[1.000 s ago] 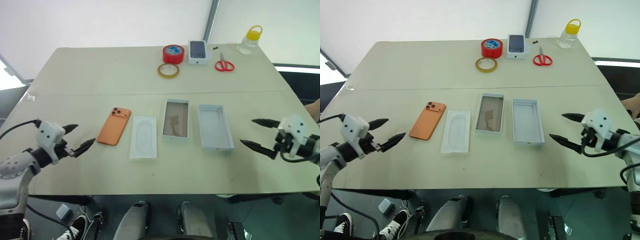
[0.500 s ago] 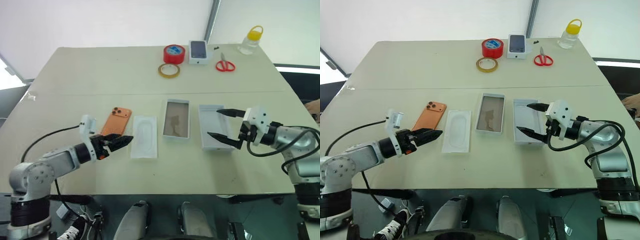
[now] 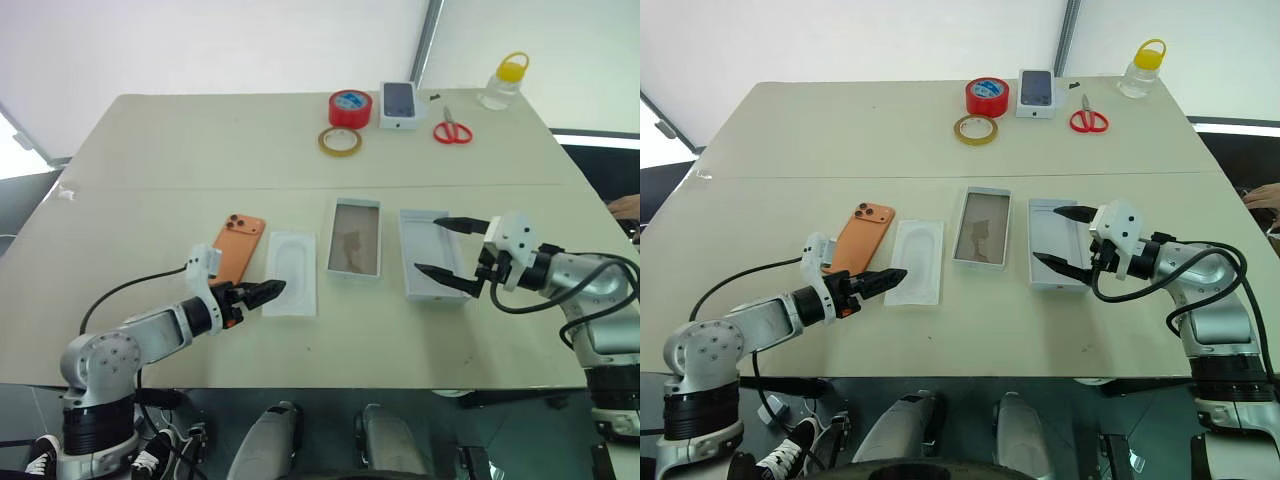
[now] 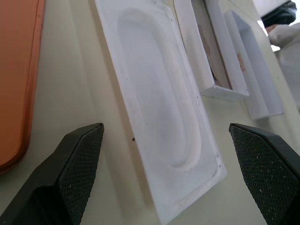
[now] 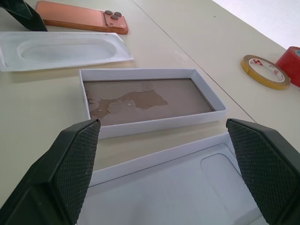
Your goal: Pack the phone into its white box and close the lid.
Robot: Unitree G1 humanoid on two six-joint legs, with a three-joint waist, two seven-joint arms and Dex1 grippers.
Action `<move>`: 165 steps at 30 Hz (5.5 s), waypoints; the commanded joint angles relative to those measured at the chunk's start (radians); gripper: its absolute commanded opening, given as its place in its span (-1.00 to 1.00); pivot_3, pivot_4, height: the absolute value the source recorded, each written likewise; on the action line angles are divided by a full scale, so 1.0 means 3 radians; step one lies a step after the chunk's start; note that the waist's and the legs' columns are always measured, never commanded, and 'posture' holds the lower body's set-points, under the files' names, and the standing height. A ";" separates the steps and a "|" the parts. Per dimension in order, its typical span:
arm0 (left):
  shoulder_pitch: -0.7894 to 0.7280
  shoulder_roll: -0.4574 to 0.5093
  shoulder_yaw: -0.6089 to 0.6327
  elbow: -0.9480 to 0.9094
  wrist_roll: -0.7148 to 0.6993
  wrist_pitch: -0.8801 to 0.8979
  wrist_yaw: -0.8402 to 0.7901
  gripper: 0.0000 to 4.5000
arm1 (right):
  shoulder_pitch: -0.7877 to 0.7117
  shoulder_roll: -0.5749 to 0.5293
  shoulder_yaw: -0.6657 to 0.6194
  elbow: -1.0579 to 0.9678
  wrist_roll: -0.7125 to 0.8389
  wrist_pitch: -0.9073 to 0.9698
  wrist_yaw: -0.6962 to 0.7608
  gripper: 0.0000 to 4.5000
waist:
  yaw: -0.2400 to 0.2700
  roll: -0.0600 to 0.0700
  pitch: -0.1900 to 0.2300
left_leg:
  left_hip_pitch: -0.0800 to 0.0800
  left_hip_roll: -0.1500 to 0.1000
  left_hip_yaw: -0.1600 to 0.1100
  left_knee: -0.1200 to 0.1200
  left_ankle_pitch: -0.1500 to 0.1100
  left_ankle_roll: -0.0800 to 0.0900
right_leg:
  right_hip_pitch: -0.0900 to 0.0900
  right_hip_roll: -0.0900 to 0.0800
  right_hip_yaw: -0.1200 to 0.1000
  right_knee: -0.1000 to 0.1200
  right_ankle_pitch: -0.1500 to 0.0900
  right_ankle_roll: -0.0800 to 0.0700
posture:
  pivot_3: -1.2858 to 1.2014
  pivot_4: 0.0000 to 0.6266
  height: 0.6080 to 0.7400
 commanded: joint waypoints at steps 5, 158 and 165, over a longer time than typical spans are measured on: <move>0.0007 -0.0071 -0.0171 0.0155 0.0027 0.0107 0.0021 0.89 | -0.0055 0.0020 -0.0002 -0.0051 -0.0019 -0.0080 -0.0033 1.00 | 0.0002 0.0004 -0.0002 | 0.0000 0.0000 0.0000 0.0001 0.0000 0.0000 | 0.0001 0.0000 0.0000 0.0000 0.0000 0.0000 | 0.03 -0.52 1.00; -0.1061 0.1280 -0.0334 0.2174 0.1387 -0.0950 -0.1752 0.54 | -0.1894 0.2389 0.1976 0.1030 -0.1701 0.0805 -0.1228 -0.97 | -0.0104 -0.0013 0.0011 | -0.0003 0.0000 -0.0010 -0.0041 0.0029 -0.0046 | -0.0047 0.0008 0.0000 0.0011 0.0003 -0.0005 | 0.03 -0.52 1.00; -0.1287 0.1271 -0.0670 0.2587 0.1664 -0.1005 -0.2179 0.54 | -0.2115 0.2673 0.2255 0.1576 -0.1947 0.1073 -0.1260 -0.97 | -0.0124 -0.0016 0.0008 | -0.0002 0.0000 -0.0012 -0.0041 0.0032 -0.0051 | -0.0050 0.0008 0.0000 0.0017 0.0003 -0.0005 | 0.03 -0.52 1.00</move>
